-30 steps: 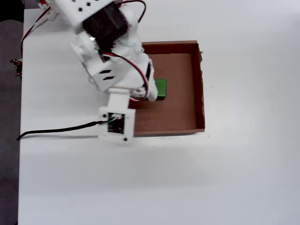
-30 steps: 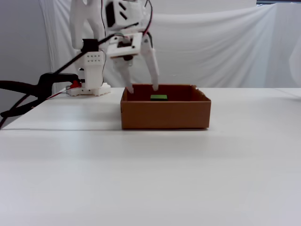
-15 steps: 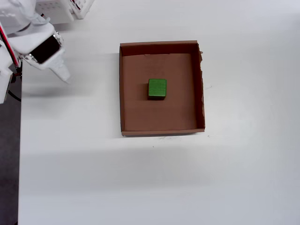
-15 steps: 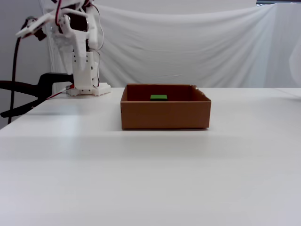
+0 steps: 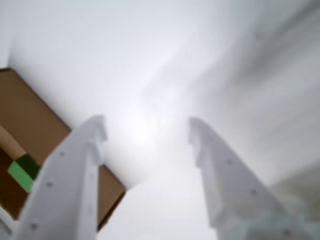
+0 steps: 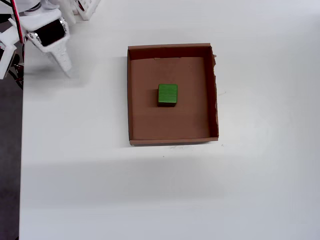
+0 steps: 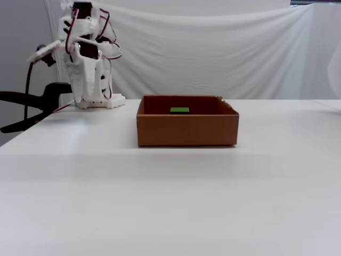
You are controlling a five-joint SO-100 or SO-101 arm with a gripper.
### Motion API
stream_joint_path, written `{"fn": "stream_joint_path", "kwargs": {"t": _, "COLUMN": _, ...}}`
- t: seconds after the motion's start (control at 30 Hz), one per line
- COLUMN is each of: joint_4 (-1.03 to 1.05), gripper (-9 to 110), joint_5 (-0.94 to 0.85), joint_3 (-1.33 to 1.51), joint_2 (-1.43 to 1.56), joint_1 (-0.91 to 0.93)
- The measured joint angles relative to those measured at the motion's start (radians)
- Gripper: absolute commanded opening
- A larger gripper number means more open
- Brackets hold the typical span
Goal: Grasp a green cube and put it in a box.
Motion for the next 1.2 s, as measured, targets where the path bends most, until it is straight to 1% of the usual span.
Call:
{"fn": "stream_joint_path", "kwargs": {"t": 0.27, "joint_4": -0.025, "gripper": 22, "joint_5": 0.011, "joint_3": 0.074, "joint_2": 0.021, "joint_1": -0.017}}
{"fn": "stream_joint_path", "kwargs": {"t": 1.2, "joint_4": -0.025, "gripper": 22, "joint_5": 0.011, "joint_3": 0.075, "joint_2": 0.021, "joint_1": -0.018}}
